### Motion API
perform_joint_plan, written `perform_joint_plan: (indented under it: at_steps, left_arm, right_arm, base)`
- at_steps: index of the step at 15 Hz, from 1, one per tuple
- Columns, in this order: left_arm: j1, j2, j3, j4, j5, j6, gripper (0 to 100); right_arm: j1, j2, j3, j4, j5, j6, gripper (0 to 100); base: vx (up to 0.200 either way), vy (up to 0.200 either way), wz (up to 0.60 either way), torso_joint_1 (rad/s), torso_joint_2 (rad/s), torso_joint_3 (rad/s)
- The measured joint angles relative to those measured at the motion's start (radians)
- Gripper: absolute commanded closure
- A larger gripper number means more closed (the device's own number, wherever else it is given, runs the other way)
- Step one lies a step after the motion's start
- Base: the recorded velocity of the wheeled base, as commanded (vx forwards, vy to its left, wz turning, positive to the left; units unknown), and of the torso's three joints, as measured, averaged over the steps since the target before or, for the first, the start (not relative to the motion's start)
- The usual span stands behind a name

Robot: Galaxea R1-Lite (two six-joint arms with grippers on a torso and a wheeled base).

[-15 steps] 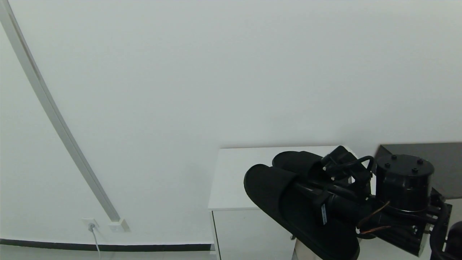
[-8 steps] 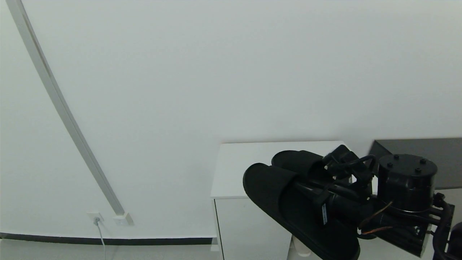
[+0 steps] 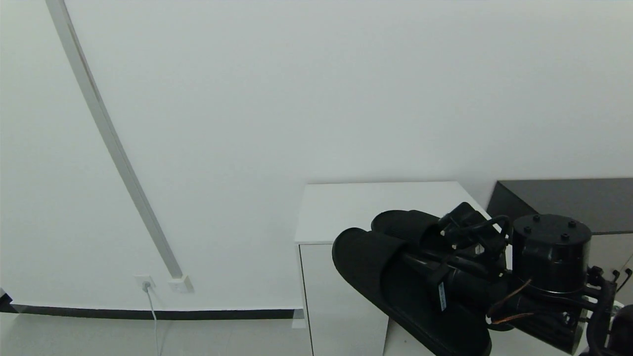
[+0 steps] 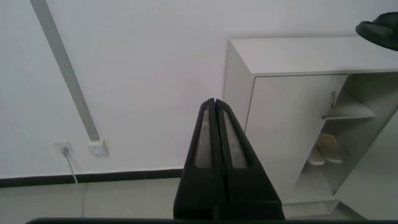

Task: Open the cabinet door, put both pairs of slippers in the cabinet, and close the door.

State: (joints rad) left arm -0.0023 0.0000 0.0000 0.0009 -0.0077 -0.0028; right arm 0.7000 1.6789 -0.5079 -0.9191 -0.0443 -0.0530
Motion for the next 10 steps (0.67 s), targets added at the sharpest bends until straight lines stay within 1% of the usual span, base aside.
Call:
perform_joint_plan:
  at_steps: [10]
  left_arm:
    - [0.000,0.000,0.000,0.001,0.000,0.000,100]
  right_arm:
    - [0.005,0.021,0.001,0.001,0.000,0.000,100]
  base:
    - [0.000,0.000,0.00,0.000,0.00,0.000]
